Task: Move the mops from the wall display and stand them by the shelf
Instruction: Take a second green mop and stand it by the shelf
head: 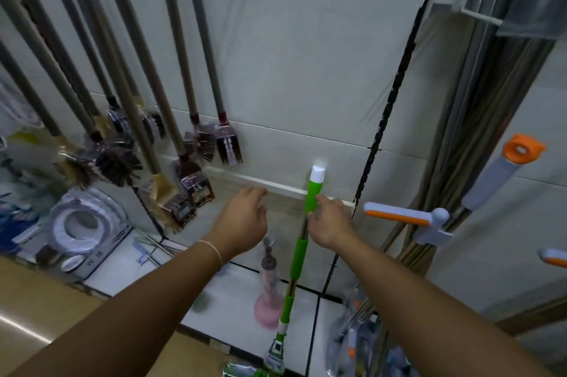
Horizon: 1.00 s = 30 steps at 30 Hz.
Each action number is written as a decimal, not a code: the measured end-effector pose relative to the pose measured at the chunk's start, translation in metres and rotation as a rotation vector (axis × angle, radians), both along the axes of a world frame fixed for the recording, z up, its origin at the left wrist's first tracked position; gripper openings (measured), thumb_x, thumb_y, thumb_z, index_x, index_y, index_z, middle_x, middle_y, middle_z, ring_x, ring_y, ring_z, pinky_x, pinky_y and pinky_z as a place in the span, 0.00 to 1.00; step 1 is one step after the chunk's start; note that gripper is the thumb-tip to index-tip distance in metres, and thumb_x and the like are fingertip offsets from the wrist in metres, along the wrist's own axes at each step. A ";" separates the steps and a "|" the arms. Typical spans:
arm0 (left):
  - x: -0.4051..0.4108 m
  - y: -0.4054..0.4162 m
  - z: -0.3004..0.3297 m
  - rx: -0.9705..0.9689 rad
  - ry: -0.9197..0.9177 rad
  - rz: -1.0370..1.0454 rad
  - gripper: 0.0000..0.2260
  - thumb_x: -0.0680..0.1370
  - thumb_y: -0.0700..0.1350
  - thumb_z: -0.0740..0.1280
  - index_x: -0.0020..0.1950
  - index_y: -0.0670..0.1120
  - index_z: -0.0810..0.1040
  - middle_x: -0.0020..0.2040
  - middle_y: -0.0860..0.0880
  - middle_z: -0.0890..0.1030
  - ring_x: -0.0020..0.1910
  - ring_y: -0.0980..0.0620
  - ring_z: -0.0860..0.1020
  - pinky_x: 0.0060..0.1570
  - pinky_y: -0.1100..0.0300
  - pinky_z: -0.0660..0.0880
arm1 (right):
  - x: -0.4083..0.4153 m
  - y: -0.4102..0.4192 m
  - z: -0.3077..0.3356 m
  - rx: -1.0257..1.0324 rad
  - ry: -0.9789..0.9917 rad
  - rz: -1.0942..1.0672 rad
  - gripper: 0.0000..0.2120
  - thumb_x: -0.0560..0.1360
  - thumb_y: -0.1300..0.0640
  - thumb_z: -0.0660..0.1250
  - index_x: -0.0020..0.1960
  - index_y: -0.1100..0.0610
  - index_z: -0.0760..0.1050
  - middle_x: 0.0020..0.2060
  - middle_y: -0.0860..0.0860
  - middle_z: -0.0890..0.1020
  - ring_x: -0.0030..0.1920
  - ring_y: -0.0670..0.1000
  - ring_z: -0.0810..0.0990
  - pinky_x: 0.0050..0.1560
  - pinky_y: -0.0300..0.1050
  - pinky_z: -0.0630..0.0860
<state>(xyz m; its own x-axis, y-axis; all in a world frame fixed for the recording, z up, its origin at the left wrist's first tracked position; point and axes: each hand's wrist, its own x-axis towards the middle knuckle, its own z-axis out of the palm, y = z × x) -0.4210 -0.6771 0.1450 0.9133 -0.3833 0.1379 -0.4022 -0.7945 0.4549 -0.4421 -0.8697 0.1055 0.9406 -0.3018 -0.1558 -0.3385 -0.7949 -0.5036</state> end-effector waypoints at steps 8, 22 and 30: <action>0.039 -0.032 -0.025 0.014 0.014 0.070 0.17 0.79 0.41 0.61 0.68 0.41 0.72 0.65 0.42 0.75 0.64 0.43 0.73 0.64 0.54 0.68 | 0.056 -0.020 -0.037 0.017 0.057 0.051 0.26 0.80 0.50 0.58 0.77 0.46 0.57 0.72 0.61 0.62 0.71 0.64 0.60 0.69 0.53 0.64; 0.059 -0.041 -0.048 0.058 0.103 0.134 0.19 0.79 0.41 0.59 0.70 0.43 0.69 0.67 0.42 0.73 0.65 0.43 0.71 0.66 0.53 0.68 | 0.090 -0.033 -0.065 0.117 -0.011 0.097 0.25 0.79 0.50 0.59 0.75 0.43 0.63 0.72 0.56 0.62 0.71 0.61 0.64 0.69 0.53 0.66; 0.043 -0.036 -0.065 0.119 0.244 0.135 0.21 0.80 0.44 0.60 0.72 0.43 0.66 0.67 0.41 0.72 0.66 0.43 0.71 0.66 0.53 0.68 | 0.054 -0.017 -0.056 0.143 -0.084 0.174 0.24 0.78 0.55 0.61 0.73 0.44 0.67 0.69 0.54 0.65 0.64 0.59 0.72 0.61 0.47 0.73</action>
